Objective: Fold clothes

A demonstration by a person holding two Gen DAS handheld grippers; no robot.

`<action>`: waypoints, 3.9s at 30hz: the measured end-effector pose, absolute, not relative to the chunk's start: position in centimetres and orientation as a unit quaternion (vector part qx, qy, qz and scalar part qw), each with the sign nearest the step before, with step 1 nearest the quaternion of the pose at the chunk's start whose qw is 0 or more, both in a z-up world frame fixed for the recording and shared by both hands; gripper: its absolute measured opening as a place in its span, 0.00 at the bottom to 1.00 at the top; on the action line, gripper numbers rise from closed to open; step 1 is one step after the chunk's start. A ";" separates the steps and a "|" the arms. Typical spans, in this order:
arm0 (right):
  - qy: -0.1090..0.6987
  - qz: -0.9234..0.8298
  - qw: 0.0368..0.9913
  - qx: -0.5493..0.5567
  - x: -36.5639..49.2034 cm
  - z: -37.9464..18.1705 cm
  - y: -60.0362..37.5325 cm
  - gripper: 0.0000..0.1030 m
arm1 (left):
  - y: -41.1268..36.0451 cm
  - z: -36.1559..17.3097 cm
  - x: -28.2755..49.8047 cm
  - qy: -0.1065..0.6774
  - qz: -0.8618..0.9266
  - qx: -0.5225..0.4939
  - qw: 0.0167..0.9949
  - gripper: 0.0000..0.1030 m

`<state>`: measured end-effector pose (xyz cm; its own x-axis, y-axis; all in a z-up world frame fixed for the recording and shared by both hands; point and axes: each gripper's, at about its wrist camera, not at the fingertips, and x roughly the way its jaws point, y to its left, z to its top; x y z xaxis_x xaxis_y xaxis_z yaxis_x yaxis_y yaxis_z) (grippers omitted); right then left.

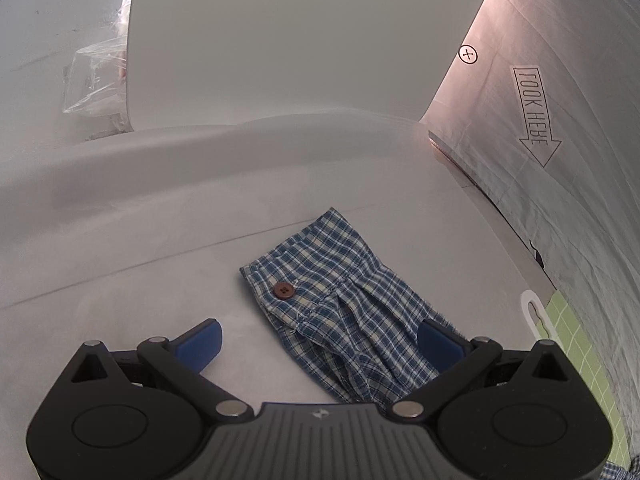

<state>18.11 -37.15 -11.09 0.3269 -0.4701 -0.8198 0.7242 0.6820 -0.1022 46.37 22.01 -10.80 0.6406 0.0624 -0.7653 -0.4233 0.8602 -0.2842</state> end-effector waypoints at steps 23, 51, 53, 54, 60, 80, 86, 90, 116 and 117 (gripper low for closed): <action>0.434 -0.382 0.794 0.186 16.5 -11.2 -38.1 1.00 | 13.7 -6.7 44.7 0.384 0.014 -0.122 0.915 0.01; 0.369 -0.350 0.843 0.175 16.3 -9.3 -34.4 1.00 | -0.7 -9.7 35.7 0.494 -0.038 -0.005 0.869 0.95; 0.371 -0.322 0.858 0.152 18.8 -9.3 -32.3 1.00 | 1.3 -10.0 36.7 0.504 -0.009 -0.025 0.863 0.95; 0.371 -0.306 0.865 0.140 20.1 -9.2 -31.1 1.00 | 1.7 -10.2 37.0 0.508 -0.002 -0.029 0.861 0.95; 0.363 -0.235 0.892 0.129 27.1 -8.9 -25.0 0.98 | 3.6 -11.3 38.1 0.522 0.007 -0.039 0.852 0.95; 0.399 -0.088 0.908 0.091 31.2 -10.8 -17.9 0.09 | 2.0 -12.0 37.6 0.529 0.013 -0.008 0.849 0.97; 0.348 -0.110 0.924 0.118 28.3 -7.9 -21.2 0.07 | 0.8 -9.6 36.5 0.501 -0.005 -0.011 0.865 0.97; 0.317 -0.180 0.924 0.113 25.2 -6.4 -25.6 0.07 | -1.0 -9.0 35.6 0.496 -0.025 -0.001 0.868 0.97; 0.286 -0.460 0.827 0.149 9.0 -7.7 -37.0 1.00 | -1.6 -6.0 27.6 0.487 -0.063 0.028 0.871 0.97; 0.285 -0.451 0.833 0.148 8.8 -7.4 -35.9 1.00 | -1.0 -5.8 26.7 0.487 -0.059 0.026 0.871 0.97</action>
<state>8.78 -35.86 -7.39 0.4308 -0.6667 -0.6082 0.8357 0.5491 -0.0099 26.67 -1.00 -5.81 0.5196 -0.0774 -0.8509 0.1287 0.9916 -0.0116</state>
